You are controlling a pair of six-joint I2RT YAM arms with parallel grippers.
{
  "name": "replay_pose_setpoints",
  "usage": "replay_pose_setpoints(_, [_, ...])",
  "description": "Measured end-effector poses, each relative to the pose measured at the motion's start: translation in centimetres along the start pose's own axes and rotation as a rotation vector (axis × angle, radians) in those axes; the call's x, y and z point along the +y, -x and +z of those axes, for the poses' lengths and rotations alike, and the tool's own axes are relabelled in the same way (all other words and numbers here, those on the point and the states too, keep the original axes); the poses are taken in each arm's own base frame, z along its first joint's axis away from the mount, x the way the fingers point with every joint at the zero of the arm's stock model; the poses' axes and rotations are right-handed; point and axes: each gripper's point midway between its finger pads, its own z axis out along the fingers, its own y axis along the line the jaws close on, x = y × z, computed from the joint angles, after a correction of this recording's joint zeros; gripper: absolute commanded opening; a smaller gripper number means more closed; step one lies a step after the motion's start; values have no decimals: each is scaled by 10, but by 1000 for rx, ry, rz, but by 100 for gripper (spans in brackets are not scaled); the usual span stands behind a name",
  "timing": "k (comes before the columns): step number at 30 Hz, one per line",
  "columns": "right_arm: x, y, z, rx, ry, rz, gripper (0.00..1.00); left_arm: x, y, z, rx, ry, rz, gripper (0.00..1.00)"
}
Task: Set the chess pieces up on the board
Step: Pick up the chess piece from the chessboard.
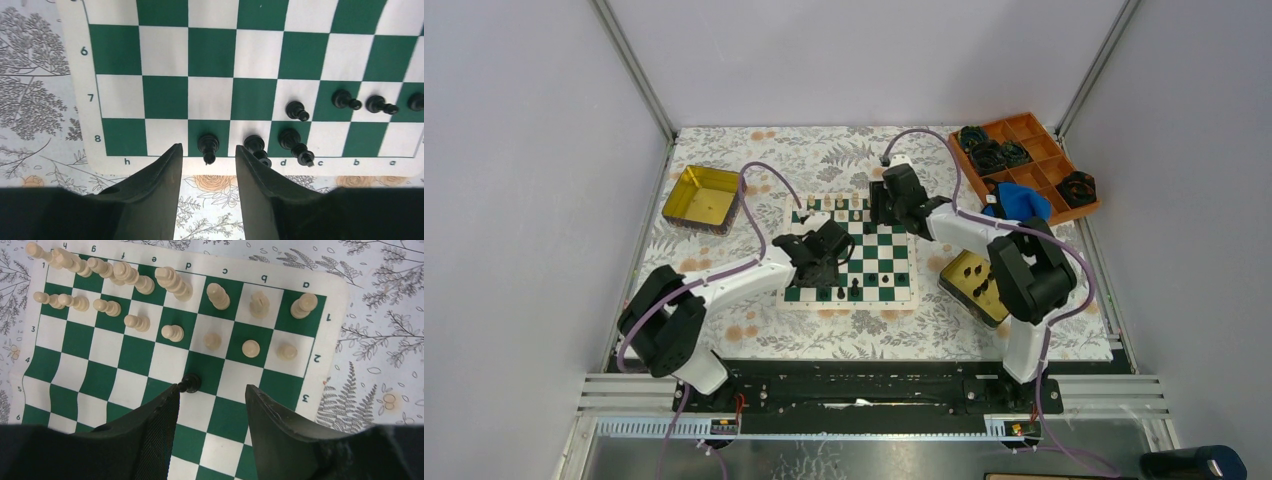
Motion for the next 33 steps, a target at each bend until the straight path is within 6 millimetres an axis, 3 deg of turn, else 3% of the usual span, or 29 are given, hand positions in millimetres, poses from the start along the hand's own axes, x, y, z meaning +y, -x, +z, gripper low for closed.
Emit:
replay_pose_setpoints(9, [12,-13,25,56,8,-33,58,-2,26,-28,-96,-34,-32,52])
replay_pose_setpoints(17, [17,-30,34,111,2,-62,56,3,33,-39,-135,-35,-44,53])
replay_pose_setpoints(33, [27,-40,41,144,5,-113,25,17,21,-38,-129,-14,-42,55])
